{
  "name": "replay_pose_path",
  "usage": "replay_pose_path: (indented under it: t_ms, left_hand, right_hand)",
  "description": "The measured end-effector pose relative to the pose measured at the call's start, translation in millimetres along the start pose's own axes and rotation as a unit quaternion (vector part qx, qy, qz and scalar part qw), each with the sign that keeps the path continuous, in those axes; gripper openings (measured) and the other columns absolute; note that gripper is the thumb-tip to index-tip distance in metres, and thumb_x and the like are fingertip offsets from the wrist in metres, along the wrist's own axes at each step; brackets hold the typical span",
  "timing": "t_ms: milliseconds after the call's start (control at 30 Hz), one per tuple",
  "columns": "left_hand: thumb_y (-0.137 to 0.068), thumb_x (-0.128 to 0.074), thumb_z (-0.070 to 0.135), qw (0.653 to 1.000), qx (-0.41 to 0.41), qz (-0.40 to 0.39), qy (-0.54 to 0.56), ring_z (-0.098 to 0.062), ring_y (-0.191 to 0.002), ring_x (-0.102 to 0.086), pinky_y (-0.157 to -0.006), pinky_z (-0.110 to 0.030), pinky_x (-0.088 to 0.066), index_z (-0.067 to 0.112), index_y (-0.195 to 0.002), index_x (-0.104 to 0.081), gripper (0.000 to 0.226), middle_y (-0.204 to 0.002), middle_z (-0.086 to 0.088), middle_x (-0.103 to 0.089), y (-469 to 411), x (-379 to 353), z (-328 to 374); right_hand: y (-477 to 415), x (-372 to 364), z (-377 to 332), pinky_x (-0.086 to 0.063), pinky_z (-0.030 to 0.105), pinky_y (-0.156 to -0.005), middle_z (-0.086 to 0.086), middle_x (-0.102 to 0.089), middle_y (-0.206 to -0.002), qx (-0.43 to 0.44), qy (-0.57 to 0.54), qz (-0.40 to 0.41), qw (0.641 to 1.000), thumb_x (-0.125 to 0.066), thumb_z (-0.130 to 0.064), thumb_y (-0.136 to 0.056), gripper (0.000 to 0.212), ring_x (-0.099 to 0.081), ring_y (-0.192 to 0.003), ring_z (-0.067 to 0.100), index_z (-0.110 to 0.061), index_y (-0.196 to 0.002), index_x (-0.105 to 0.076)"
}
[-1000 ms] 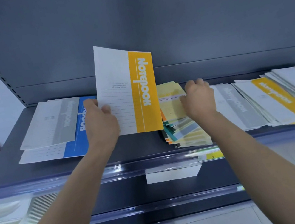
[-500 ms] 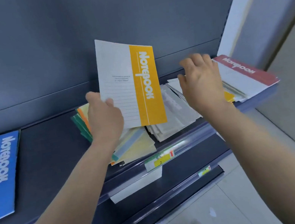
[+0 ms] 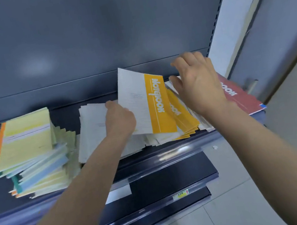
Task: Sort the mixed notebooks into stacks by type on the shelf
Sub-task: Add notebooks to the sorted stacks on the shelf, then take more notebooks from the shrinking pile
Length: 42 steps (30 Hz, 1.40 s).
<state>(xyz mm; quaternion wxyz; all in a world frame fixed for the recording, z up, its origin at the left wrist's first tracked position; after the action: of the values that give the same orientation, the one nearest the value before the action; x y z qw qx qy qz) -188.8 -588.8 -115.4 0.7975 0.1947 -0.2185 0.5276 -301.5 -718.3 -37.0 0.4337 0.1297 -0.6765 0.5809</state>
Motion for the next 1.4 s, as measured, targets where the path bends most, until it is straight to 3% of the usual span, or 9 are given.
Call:
replay_pose_path:
  t_ms: [67, 200, 300, 433, 567, 700, 867, 1033, 1400]
  left_hand:
    - [-0.094, -0.039, 0.003, 0.998, 0.054, -0.023, 0.010, -0.023, -0.079, -0.048, -0.065, -0.033, -0.039, 0.005, -0.110, -0.032, 0.017, -0.089, -0.010, -0.047, 0.6, -24.9, 1.5]
    - [-0.094, -0.041, 0.002, 0.995, 0.094, -0.023, -0.004, -0.031, -0.107, -0.055, -0.084, -0.038, -0.046, -0.004, -0.135, -0.025, 0.044, -0.115, -0.016, -0.053, 0.7, -56.6, 3.7]
    - [-0.093, -0.044, 0.002, 0.995, 0.076, -0.031, -0.049, -0.020, -0.082, -0.054, -0.065, -0.027, -0.041, -0.002, -0.119, -0.033, 0.028, -0.089, -0.007, -0.049, -0.1, -68.5, 3.4]
    - [-0.093, -0.051, 0.018, 0.987, 0.047, -0.019, -0.156, -0.028, -0.100, -0.058, -0.075, -0.033, -0.047, -0.001, -0.123, -0.035, 0.038, -0.114, -0.013, -0.056, 3.1, -74.3, 0.0]
    - [-0.092, -0.051, 0.041, 0.947, 0.015, -0.008, -0.320, -0.025, -0.097, -0.060, -0.068, -0.031, -0.042, 0.006, -0.122, -0.041, 0.047, -0.110, -0.008, -0.060, 3.6, -75.1, -1.1]
    - [-0.093, -0.051, 0.039, 0.929, -0.037, 0.023, -0.368, -0.025, -0.098, -0.059, -0.066, -0.030, -0.038, 0.008, -0.120, -0.043, 0.043, -0.111, -0.008, -0.060, 6.0, -63.0, 9.7]
    - [-0.093, -0.052, 0.018, 0.907, -0.139, 0.124, -0.377, -0.030, -0.105, -0.052, -0.071, -0.034, -0.040, 0.005, -0.119, -0.044, 0.030, -0.115, -0.012, -0.053, 26.3, -2.6, 21.6]
    - [-0.052, -0.083, 0.004, 0.850, -0.242, 0.230, -0.407, -0.034, -0.064, -0.058, -0.052, -0.030, -0.044, 0.004, -0.080, -0.059, 0.037, -0.071, -0.015, -0.058, 68.3, 93.5, 11.9]
    - [-0.075, -0.058, 0.019, 0.821, -0.235, 0.349, -0.386, -0.039, -0.073, -0.057, -0.061, -0.041, -0.045, -0.001, -0.090, -0.058, 0.025, -0.082, -0.019, -0.057, 144.7, 302.2, -89.9]
  right_hand:
    - [0.4, -4.2, 19.4, -0.043, 0.040, -0.069, 0.018, -0.063, -0.090, 0.013, -0.012, -0.022, 1.000, -0.059, -0.012, -0.078, 0.018, -0.057, -0.084, 0.039, 0.000, -0.091, -0.063]
    - [1.3, -10.8, 43.7, -0.040, 0.042, -0.076, 0.020, -0.062, -0.100, 0.025, -0.036, -0.057, 0.997, -0.058, -0.013, -0.084, 0.021, -0.054, -0.094, 0.040, 0.001, -0.100, -0.061]
    - [-0.7, -15.5, 47.7, -0.034, 0.040, -0.087, 0.014, -0.058, -0.114, 0.030, -0.055, -0.092, 0.994, -0.051, -0.018, -0.093, 0.026, -0.048, -0.107, 0.035, -0.004, -0.113, -0.057]
    - [-2.0, -18.2, 44.6, -0.031, 0.035, -0.092, 0.008, -0.054, -0.121, 0.044, -0.094, -0.120, 0.987, -0.046, -0.024, -0.096, 0.028, -0.044, -0.113, 0.027, -0.009, -0.120, -0.054]
    - [-2.1, -17.7, 36.8, -0.032, 0.035, -0.093, 0.008, -0.055, -0.122, 0.045, -0.125, -0.142, 0.981, -0.047, -0.023, -0.095, 0.029, -0.045, -0.114, 0.026, -0.010, -0.120, -0.054]
    - [-8.0, -10.9, 20.0, -0.030, 0.033, -0.094, 0.006, -0.054, -0.124, 0.067, -0.130, -0.152, 0.978, -0.046, -0.025, -0.096, 0.030, -0.043, -0.116, 0.024, -0.012, -0.122, -0.052]
    - [-15.7, 8.9, -29.8, -0.032, 0.036, -0.090, 0.009, -0.055, -0.119, 0.110, -0.121, -0.135, 0.977, -0.049, -0.024, -0.094, 0.030, -0.046, -0.111, 0.028, -0.009, -0.120, -0.053]
    - [-15.7, 34.3, -111.7, -0.031, 0.037, -0.091, 0.009, -0.053, -0.121, 0.158, -0.128, -0.136, 0.969, -0.051, -0.023, -0.093, 0.030, -0.045, -0.112, 0.030, -0.009, -0.120, -0.052]
    - [2.4, 101.2, -336.1, -0.027, 0.034, -0.092, 0.005, -0.050, -0.125, 0.239, -0.170, -0.110, 0.950, -0.050, -0.025, -0.093, 0.031, -0.041, -0.115, 0.028, -0.013, -0.121, -0.049]
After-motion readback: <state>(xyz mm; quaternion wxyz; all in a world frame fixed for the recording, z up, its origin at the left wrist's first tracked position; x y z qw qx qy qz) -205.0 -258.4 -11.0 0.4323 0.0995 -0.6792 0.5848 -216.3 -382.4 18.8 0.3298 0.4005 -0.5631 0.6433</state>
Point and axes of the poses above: each hand's wrist, its own y-axis away from the middle knuckle, its own x-axis out of the back of the hand, z = x × y, the point moved 4 cm from there along -y, towards the middle knuckle
